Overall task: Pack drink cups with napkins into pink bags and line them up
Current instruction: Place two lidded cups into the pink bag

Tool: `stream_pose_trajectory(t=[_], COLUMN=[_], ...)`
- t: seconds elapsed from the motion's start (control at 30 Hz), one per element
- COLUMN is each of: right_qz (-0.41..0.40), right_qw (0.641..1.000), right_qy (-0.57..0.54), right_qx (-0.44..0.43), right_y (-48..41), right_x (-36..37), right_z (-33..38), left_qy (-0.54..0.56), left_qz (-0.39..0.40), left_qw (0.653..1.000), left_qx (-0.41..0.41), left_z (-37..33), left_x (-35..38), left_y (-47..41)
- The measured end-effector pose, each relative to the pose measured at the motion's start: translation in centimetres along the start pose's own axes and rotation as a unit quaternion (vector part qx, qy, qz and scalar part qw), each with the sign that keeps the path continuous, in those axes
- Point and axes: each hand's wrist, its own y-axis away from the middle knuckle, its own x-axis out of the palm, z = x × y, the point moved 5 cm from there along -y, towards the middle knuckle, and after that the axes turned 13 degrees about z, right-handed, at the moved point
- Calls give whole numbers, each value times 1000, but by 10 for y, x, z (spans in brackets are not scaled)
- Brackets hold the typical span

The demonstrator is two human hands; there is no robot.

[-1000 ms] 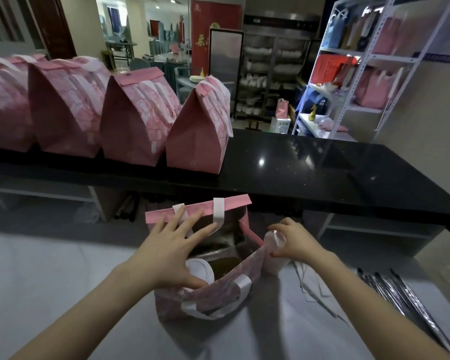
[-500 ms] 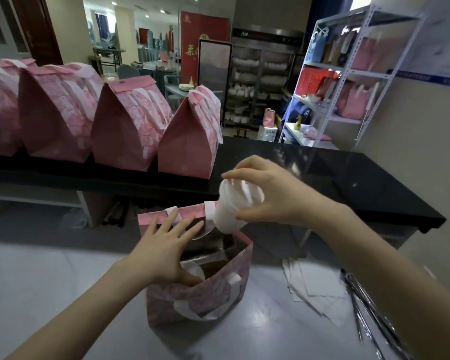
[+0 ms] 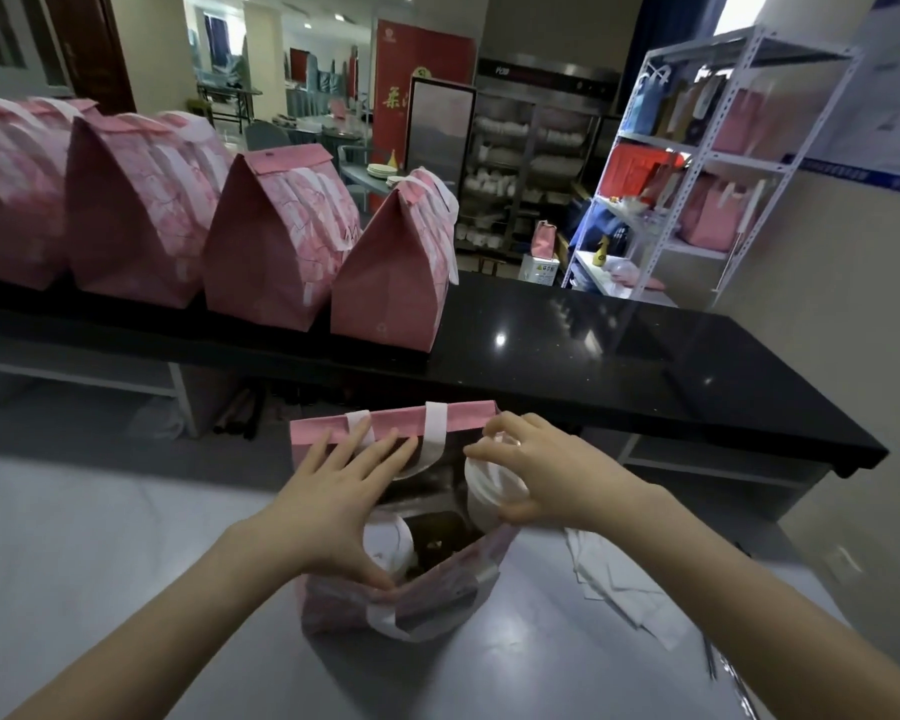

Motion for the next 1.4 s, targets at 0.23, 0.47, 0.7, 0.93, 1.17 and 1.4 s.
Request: stream_pose_trajectory(t=[0.23,0.47,0.7,0.93,1.17,1.4], right_qz=[11,15,33,70,67,101], right_qw=[992,1000,999,996,993,989], right_qy=[89,-10,-30,-47,-79,-73], right_qx=[-93,-6,24,35,54,74], right_y=[-18,-45,-62,-75,-86,-96], right_x=[20,58,82,93,96,102], right_z=[49,26,25,33,34,37], left_qy=[-11,3,-6,-14,-15,-3], left_qz=[-13,-38,-51,-51,-25,-10], left_qw=[1000,999,999,998,999,1000], left_qx=[12,4,-5,-15,-21,-17], left_z=[-20,-22,-26,-21,-10,8], left_x=[5,11,14,9,7,6], left_y=[8,14,12,12,3,-10])
